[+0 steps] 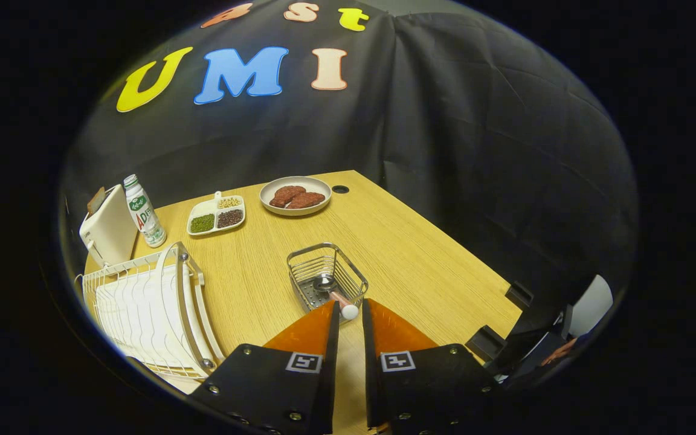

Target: Take the plate from the dish rack, then take the spoon from the basket and place it into the plate.

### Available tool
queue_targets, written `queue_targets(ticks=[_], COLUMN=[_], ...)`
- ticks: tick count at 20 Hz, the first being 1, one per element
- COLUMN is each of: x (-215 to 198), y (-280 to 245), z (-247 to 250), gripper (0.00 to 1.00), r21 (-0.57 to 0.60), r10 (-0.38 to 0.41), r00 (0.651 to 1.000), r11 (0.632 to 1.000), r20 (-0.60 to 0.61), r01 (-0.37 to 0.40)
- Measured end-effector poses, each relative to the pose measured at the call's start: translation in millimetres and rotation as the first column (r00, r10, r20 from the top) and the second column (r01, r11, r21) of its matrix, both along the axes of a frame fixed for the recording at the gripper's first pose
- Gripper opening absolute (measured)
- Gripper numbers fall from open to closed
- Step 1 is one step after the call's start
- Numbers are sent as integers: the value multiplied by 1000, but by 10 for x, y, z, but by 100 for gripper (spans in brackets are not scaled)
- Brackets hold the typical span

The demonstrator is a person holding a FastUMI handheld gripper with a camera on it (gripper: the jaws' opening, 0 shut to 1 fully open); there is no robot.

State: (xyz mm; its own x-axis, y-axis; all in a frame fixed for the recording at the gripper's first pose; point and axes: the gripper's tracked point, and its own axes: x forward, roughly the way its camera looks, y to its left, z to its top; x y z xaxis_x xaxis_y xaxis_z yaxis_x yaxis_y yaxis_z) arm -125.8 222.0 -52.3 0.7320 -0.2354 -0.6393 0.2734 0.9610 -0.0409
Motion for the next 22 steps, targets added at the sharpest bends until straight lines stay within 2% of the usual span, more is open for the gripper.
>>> queue_targets(ticks=[5,8,11,18,22], x=[85,116,102,-33,-131], y=[20,110,134,110,154], z=[-63,-45,-19,306,597], gripper=[21,15,7,7,7], r21=[-1,16,3,6,-11], r10=[19,64,71,66,91], r00=[1000,998,997,997,991], r11=[1000,998,997,998,996], r20=[-13,0,0,49,96], r01=[-19,-64,-71,-67,-91])
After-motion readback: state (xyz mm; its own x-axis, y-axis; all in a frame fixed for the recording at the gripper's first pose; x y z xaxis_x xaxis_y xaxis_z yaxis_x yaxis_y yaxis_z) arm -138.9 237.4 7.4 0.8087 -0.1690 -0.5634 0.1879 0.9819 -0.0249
